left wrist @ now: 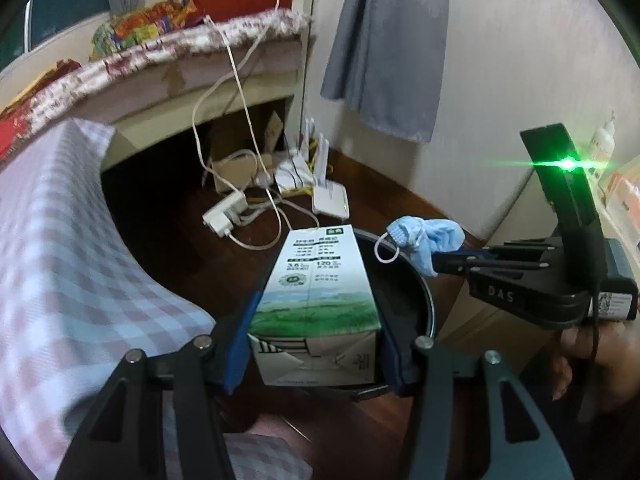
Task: Collect trash
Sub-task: 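Carry the milk carton and blue mask over the black bin with both tools, then open both tools to drop the carton and mask into the bin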
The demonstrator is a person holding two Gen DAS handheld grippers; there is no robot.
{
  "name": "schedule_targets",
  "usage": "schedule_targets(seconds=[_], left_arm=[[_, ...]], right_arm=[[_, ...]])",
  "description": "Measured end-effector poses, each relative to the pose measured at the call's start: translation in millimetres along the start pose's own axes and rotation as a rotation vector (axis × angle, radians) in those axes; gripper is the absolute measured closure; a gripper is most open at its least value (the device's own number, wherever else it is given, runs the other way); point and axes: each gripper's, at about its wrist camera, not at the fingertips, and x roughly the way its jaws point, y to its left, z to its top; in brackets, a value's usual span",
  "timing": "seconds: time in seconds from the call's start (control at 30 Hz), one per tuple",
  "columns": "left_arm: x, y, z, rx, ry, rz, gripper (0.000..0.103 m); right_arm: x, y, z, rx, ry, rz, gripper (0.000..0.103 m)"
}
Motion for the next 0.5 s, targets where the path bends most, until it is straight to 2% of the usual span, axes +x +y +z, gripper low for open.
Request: schedule_targets(seconds=[0.3, 0.5], left_arm=[[42, -1, -10, 0.005, 0.118, -0.009, 0.048], [62, 9, -14, -0.058, 0.178, -0.048, 0.045]], right_arm=[[53, 0, -11, -0.031, 0.119, 0.012, 0.098], [69, 0, -9, -0.059, 0.148, 0.007, 0.097]])
